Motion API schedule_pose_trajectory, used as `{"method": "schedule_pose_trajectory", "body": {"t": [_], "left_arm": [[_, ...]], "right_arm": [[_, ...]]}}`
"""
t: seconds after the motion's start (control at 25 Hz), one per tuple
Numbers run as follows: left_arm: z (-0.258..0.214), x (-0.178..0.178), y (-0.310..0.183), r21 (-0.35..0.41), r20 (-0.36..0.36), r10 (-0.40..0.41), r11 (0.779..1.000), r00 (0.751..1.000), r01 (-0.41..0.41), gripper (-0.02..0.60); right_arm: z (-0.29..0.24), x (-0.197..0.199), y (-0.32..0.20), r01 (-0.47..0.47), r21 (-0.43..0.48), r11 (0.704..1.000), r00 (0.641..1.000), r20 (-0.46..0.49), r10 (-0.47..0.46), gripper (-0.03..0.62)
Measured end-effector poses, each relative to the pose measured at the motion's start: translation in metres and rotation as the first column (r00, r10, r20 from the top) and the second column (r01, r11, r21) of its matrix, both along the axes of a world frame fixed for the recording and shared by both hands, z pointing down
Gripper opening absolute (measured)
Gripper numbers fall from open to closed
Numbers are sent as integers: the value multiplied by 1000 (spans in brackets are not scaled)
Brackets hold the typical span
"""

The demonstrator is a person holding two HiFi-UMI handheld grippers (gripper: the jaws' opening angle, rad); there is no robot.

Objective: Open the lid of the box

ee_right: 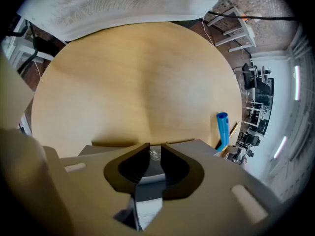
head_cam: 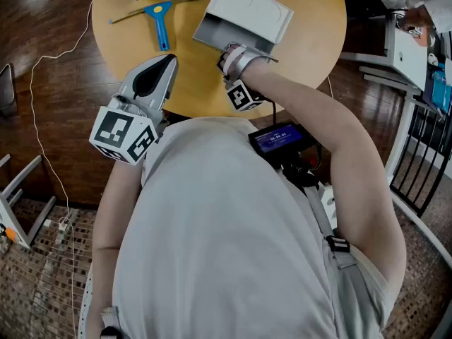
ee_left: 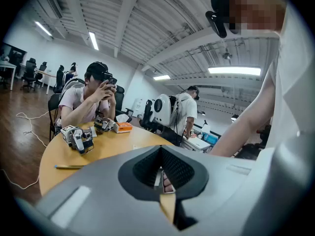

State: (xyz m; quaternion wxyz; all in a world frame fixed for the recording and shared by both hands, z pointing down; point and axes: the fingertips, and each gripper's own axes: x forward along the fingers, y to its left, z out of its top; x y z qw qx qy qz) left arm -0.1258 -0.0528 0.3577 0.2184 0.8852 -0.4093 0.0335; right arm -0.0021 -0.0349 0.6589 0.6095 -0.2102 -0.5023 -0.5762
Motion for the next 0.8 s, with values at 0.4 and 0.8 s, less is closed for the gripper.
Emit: {"method": "schedule_pose_trajectory", "body": {"t": [0.4, 0.8], "left_arm": [[2, 8, 4, 5, 2, 3, 1000, 1000, -3, 0], [0, 11, -2, 18, 1, 33, 999, 999, -33, 0]], "right_arm": [[10, 5, 17, 39, -40, 998, 999, -3, -39, 75], [-24, -9, 8, -71, -125, 990, 987, 132, 87, 115]]}}
